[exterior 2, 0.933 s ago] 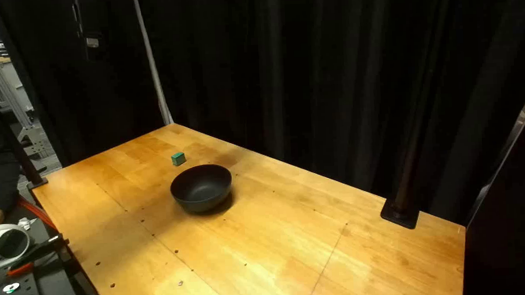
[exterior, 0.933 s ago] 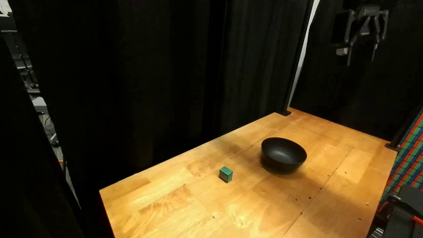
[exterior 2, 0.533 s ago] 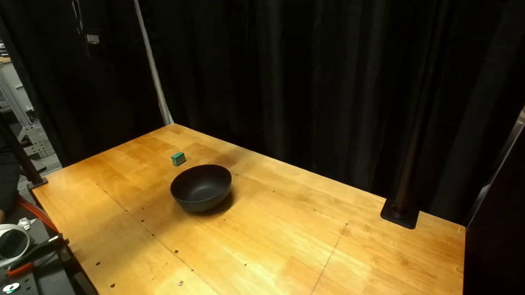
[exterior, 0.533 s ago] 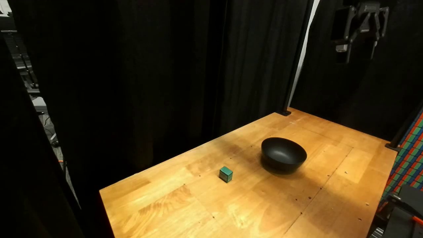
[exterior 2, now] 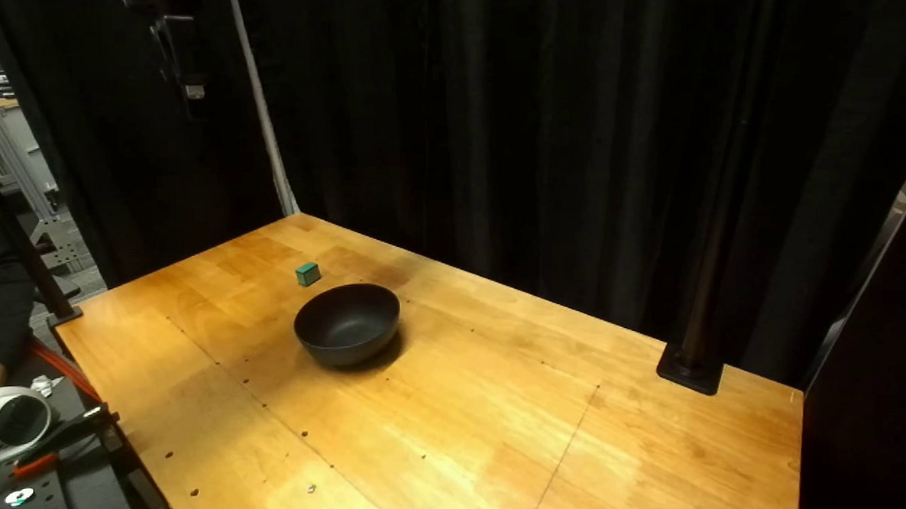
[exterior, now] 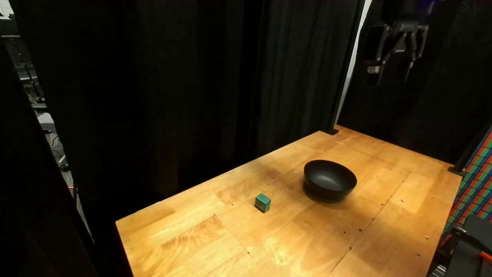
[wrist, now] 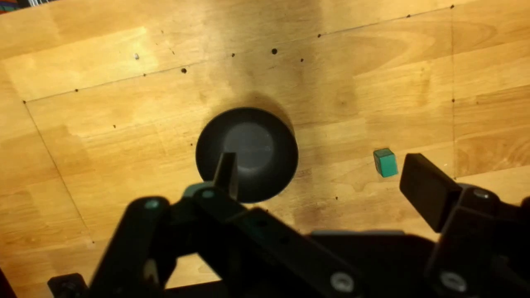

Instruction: Pick the block and put it in the bowl

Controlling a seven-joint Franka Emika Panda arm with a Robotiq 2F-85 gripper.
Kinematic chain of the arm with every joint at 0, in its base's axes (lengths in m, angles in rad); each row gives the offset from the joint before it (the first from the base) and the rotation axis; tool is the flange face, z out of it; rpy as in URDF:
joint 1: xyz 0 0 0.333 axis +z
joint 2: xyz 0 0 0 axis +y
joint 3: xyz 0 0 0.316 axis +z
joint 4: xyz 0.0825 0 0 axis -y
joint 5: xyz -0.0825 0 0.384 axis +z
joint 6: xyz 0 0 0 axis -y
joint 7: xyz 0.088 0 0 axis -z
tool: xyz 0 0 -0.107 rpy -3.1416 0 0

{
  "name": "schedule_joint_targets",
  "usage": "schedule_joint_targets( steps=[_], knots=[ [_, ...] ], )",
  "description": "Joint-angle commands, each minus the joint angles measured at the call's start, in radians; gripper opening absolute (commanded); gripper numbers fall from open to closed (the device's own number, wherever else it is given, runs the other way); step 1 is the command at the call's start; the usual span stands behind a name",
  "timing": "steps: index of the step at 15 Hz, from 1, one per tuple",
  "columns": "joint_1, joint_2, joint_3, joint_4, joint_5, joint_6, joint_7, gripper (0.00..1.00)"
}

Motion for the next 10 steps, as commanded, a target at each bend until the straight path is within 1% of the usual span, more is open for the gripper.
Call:
schedule_joint_targets(
  steps=[1, 6, 8, 10],
  knots=[
    [0.039, 0.084, 0.035, 0.006, -0.008, 0.142, 0.055, 1.00],
    [0.109, 0.300, 0.094, 0.072, -0.077, 0.252, 0.137, 1.00],
    [0.146, 0.390, 0.100, 0.096, -0.109, 0.275, 0.169, 1.00],
    [0.186, 0.478, 0.092, 0.116, -0.149, 0.302, 0.200, 1.00]
  ],
)
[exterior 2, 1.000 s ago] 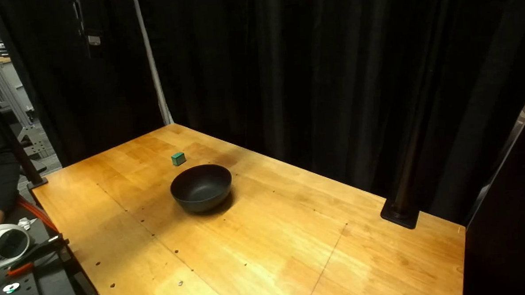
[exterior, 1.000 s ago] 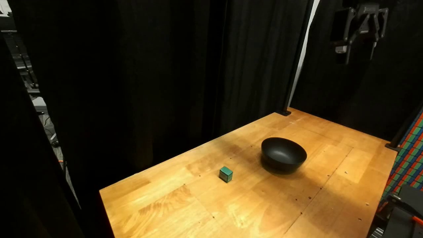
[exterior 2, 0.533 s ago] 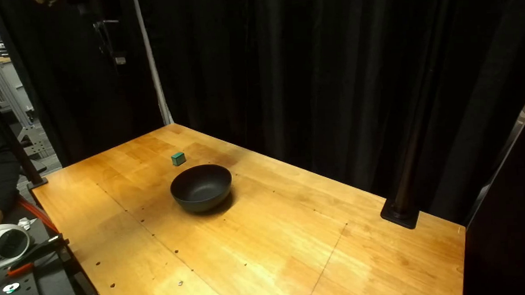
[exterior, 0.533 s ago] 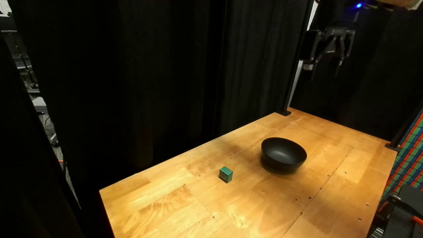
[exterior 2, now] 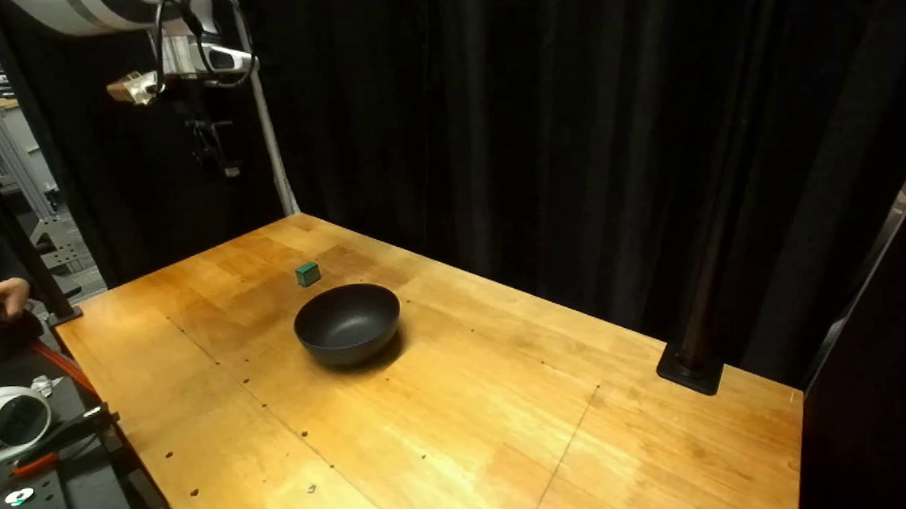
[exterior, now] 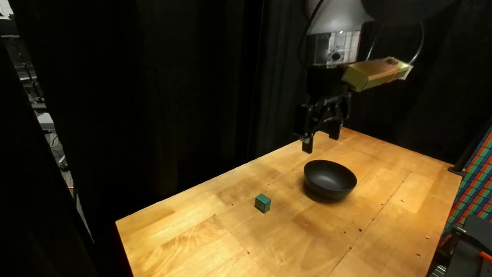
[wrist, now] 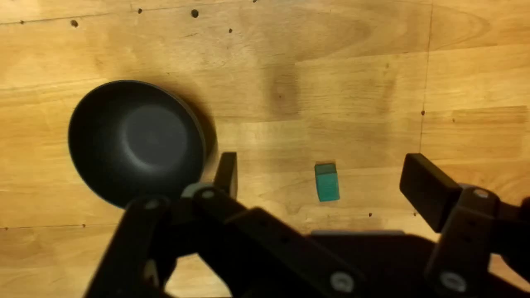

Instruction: Pick the block and put it in the bowl

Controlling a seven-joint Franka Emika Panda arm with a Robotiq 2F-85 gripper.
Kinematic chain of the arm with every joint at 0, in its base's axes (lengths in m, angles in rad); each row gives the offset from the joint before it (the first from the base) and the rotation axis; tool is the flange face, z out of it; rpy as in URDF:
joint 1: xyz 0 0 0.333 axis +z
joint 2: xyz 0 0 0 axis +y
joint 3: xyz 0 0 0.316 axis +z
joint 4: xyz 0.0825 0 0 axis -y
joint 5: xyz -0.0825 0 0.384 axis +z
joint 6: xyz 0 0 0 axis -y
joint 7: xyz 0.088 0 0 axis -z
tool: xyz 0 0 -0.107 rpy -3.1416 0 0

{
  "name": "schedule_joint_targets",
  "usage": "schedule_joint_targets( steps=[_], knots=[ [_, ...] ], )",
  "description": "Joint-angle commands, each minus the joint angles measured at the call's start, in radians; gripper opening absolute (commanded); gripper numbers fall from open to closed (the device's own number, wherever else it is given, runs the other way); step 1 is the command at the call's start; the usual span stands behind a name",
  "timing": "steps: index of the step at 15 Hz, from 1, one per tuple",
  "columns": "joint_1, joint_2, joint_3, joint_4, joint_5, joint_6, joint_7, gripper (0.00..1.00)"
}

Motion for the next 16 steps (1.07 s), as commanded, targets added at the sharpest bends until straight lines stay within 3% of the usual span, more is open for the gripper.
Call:
schedule_joint_targets(
  steps=[1, 7, 11, 13, 16],
  knots=[
    [0.067, 0.169, -0.017, 0.085, -0.074, 0.043, 0.069, 1.00],
    [0.184, 0.344, -0.067, 0.161, -0.122, 0.146, 0.146, 1.00],
    [0.261, 0.440, -0.127, 0.274, -0.212, 0.184, 0.201, 1.00],
    [0.280, 0.495, -0.162, 0.355, -0.252, 0.158, 0.210, 1.00],
    [0.268, 0.559, -0.190, 0.444, -0.226, 0.132, 0.193, 1.00]
  ],
)
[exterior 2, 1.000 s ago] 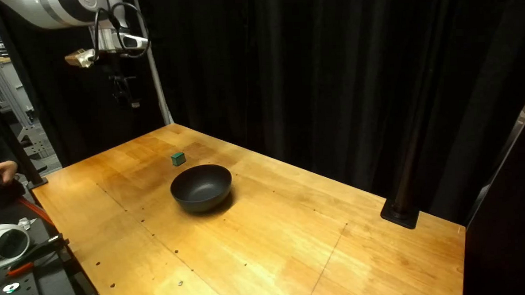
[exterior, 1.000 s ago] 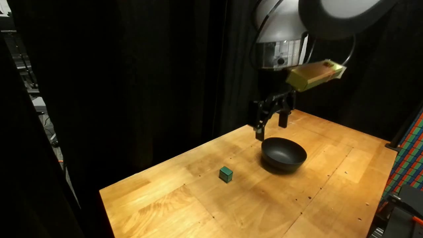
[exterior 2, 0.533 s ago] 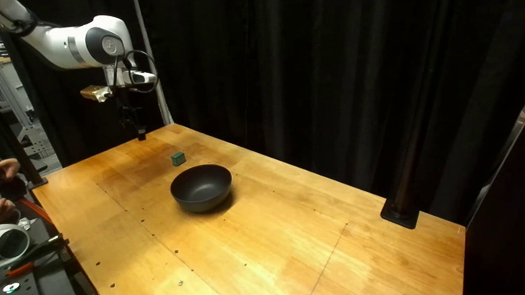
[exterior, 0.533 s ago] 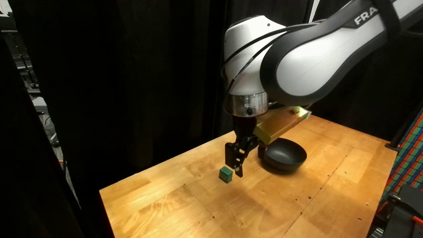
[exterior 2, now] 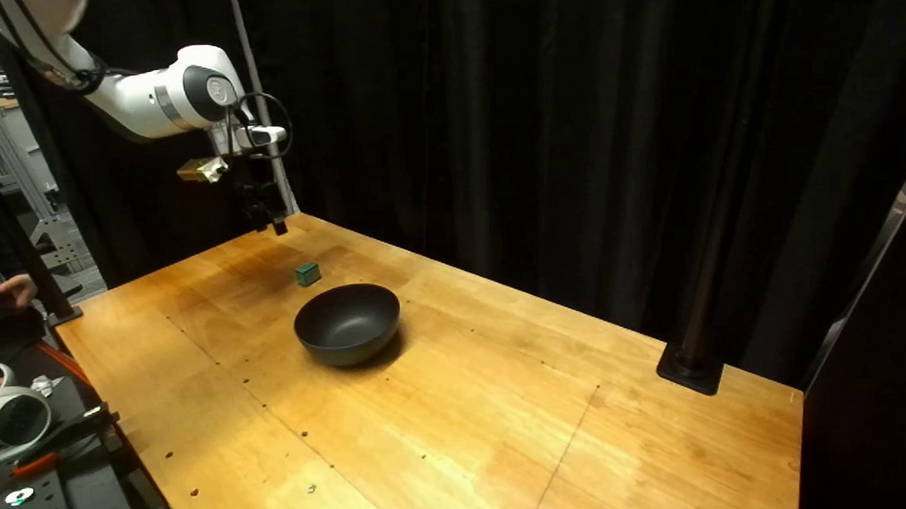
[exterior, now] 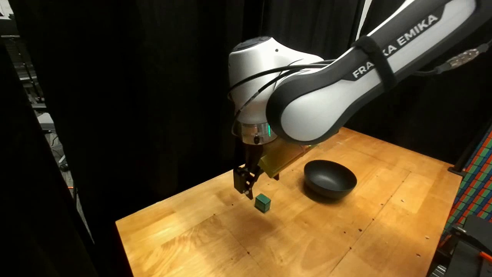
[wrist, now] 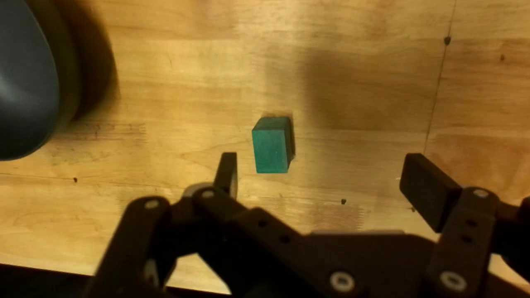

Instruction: Pick the block and put it in the bowl

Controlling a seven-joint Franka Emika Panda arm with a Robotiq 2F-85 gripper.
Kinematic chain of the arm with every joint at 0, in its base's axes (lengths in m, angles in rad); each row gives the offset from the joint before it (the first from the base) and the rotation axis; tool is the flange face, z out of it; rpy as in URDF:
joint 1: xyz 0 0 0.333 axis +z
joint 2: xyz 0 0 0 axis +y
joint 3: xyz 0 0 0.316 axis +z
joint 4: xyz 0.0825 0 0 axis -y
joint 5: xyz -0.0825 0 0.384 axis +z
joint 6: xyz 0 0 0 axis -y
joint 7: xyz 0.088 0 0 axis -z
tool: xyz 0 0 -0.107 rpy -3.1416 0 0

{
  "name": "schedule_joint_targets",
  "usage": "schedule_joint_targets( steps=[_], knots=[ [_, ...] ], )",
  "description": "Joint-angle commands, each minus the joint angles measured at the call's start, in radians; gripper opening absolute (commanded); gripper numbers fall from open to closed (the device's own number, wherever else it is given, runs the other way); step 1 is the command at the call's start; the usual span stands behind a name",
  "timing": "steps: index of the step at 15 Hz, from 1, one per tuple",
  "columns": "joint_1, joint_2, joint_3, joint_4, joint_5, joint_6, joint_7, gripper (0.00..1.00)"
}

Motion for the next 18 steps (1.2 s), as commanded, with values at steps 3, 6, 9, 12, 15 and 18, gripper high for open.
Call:
schedule_joint_targets(
  steps=[3, 6, 9, 12, 15, 18],
  knots=[
    [-0.011, 0.136, -0.058, 0.191, 0.030, -0.070, 0.005, 1.00],
    [-0.023, 0.187, -0.089, 0.240, 0.044, -0.114, 0.019, 1.00],
    [-0.039, 0.228, -0.095, 0.272, 0.077, -0.168, 0.030, 1.00],
    [-0.048, 0.262, -0.088, 0.295, 0.125, -0.233, 0.044, 1.00],
    [-0.049, 0.290, -0.081, 0.333, 0.168, -0.279, 0.045, 1.00],
    [-0.049, 0.304, -0.080, 0.364, 0.187, -0.308, 0.048, 1.00]
  ],
)
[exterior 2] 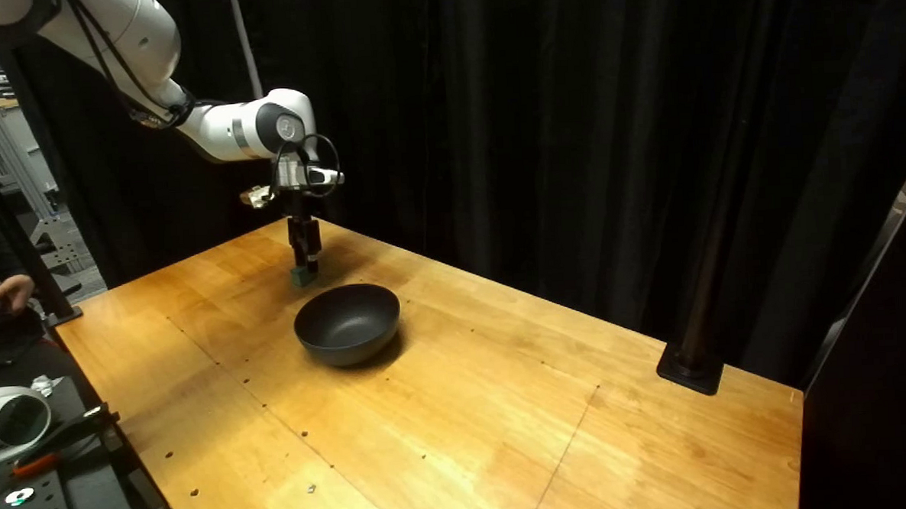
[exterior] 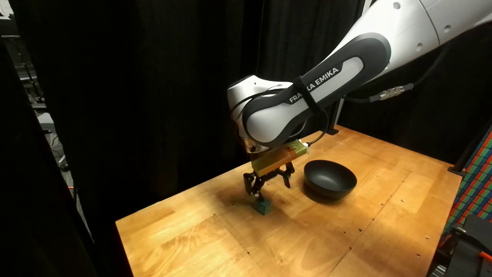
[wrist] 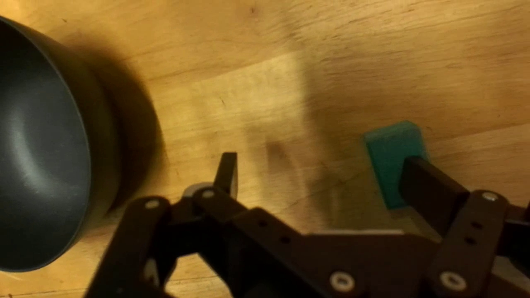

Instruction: Pick the block and put it in the bowl

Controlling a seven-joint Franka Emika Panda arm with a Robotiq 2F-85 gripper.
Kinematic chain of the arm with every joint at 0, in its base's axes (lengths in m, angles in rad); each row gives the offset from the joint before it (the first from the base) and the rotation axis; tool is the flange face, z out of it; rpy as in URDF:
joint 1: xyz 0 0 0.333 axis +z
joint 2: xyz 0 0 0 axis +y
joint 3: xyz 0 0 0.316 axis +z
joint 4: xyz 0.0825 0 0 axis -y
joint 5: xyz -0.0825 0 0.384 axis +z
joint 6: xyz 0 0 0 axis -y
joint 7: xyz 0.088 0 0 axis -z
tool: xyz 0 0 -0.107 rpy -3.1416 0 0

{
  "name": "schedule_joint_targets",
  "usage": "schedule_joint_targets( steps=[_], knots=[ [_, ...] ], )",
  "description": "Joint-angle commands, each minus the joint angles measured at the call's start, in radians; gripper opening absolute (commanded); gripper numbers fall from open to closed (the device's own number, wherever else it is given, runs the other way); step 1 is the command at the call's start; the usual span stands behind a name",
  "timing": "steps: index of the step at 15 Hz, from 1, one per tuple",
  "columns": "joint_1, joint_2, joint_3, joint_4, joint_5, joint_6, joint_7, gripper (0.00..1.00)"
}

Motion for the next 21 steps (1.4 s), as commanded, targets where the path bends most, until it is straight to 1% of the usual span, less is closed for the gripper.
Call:
schedule_joint_targets(
  steps=[1, 4, 8, 11, 17, 18, 19, 20, 21],
  knots=[
    [-0.001, 0.042, 0.008, 0.083, 0.036, -0.063, 0.015, 1.00],
    [-0.008, 0.058, 0.017, 0.119, 0.062, -0.097, 0.008, 1.00],
    [-0.030, 0.064, 0.045, 0.162, 0.135, -0.133, -0.021, 1.00],
    [-0.031, 0.074, 0.050, 0.180, 0.158, -0.149, -0.024, 1.00],
    [-0.019, 0.107, 0.037, 0.192, 0.144, -0.155, -0.012, 1.00],
    [-0.017, 0.113, 0.035, 0.196, 0.143, -0.156, -0.008, 0.94],
    [-0.014, 0.117, 0.033, 0.196, 0.138, -0.148, -0.007, 0.74],
    [-0.013, 0.122, 0.031, 0.200, 0.137, -0.146, -0.005, 0.71],
    [-0.013, 0.125, 0.030, 0.203, 0.135, -0.146, -0.005, 0.70]
  ],
)
